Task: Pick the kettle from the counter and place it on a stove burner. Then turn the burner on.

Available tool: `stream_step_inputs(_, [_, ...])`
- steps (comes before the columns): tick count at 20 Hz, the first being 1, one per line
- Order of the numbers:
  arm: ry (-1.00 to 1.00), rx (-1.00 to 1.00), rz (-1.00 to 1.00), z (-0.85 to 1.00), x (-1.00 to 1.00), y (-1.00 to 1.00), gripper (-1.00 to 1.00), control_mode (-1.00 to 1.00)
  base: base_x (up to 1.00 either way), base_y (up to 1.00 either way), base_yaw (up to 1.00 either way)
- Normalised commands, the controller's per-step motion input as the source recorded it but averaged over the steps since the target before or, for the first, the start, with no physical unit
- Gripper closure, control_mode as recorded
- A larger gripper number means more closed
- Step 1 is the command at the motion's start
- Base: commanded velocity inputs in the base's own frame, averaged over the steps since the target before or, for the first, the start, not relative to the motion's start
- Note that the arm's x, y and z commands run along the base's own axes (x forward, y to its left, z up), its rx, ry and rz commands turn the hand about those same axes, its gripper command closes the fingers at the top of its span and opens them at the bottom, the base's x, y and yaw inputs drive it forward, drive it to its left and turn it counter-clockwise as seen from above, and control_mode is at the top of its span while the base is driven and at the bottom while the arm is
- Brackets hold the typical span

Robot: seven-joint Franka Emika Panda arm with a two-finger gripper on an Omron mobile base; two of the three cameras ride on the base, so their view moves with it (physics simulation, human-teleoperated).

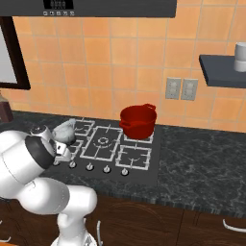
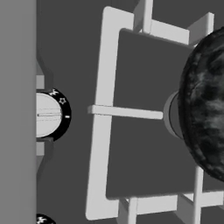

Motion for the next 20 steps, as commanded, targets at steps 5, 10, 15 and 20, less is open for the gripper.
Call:
stream_step_inputs(5, [0.0, 0.0, 0.13, 0.0, 0.0, 0.0, 1.0, -1.0, 0.0, 0.0, 0.0])
stream_step_inputs(10, [0.0, -0.03, 0.13, 0.0, 0.0, 0.04, 1.0, -1.0, 0.0, 0.0, 0.0])
stream_step_inputs(15, [-0.04, -0.02, 0.17, 0.0, -0.03, 0.0, 1.0, -1.0, 0.0, 0.0, 0.0])
stream_step_inputs(20, [0.0, -0.03, 0.19, 0.0, 0.0, 0.0, 1.0, -1.0, 0.0, 0.0, 0.0])
